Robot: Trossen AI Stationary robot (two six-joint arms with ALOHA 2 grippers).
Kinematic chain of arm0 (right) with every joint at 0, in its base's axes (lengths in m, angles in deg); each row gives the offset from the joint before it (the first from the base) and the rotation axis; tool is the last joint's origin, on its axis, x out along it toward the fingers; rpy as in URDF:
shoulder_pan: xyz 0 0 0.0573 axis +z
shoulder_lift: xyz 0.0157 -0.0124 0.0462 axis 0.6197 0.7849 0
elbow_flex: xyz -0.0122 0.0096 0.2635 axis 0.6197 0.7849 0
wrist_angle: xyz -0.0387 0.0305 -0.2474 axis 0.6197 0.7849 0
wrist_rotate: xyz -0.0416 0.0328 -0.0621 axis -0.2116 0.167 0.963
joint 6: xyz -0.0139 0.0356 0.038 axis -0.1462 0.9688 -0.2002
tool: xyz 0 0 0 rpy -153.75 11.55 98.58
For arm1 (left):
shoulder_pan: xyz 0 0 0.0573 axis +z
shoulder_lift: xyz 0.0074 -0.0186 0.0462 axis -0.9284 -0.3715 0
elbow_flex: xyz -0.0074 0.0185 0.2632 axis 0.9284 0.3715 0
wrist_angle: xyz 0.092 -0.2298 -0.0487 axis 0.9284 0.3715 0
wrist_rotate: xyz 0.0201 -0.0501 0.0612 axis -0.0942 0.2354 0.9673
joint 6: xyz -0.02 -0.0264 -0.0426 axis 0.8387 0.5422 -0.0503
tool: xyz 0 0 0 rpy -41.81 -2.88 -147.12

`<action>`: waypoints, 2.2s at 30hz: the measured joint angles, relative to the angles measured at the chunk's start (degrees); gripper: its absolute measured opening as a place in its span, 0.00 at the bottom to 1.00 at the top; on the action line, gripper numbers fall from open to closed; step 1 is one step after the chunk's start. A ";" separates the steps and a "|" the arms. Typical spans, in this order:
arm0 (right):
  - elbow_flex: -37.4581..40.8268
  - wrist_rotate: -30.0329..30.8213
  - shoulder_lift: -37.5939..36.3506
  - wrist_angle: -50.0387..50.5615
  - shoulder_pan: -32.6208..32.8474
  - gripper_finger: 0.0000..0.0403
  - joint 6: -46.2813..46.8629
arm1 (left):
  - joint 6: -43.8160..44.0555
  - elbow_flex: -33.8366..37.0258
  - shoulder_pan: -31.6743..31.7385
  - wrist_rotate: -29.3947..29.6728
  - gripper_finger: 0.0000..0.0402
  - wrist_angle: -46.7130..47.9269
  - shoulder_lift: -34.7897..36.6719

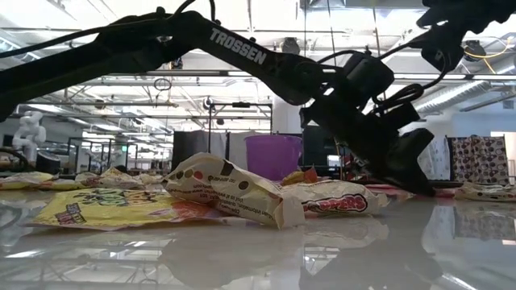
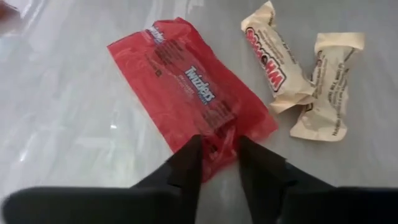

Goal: Sort candy by brand, put in halloween buckets
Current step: Put the red candy into the top purple bucket

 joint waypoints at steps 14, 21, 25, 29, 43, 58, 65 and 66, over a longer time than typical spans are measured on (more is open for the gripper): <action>0.02 -4.58 -4.17 5.47 0.02 0.38 -5.03 | -0.27 -2.34 -1.44 -2.22 0.01 12.51 7.55; 0.07 -4.55 -5.66 4.25 0.05 0.38 -6.78 | -0.54 -2.60 -1.61 9.05 0.00 30.29 17.12; 0.07 -4.51 -5.84 2.96 0.02 0.38 -6.48 | -2.27 -2.91 -1.90 17.17 0.00 37.29 24.31; 0.07 -4.00 -5.80 -0.75 0.02 0.38 -7.10 | -2.49 -2.77 -1.08 26.81 0.00 47.09 28.77; 0.07 8.35 -3.39 -14.84 -0.02 0.38 -10.17 | -1.09 -2.51 13.77 28.27 0.00 59.63 32.18; 0.07 24.45 -0.73 -26.06 -0.01 0.38 9.89 | -11.37 -2.47 22.10 19.03 0.02 54.57 31.15; 0.07 29.01 0.73 -26.55 0.02 0.38 16.52 | -12.59 -2.47 22.70 15.48 0.05 53.92 31.07; 0.07 29.35 1.01 -26.88 0.01 0.38 17.18 | -12.74 -2.47 22.67 15.44 0.05 53.90 31.07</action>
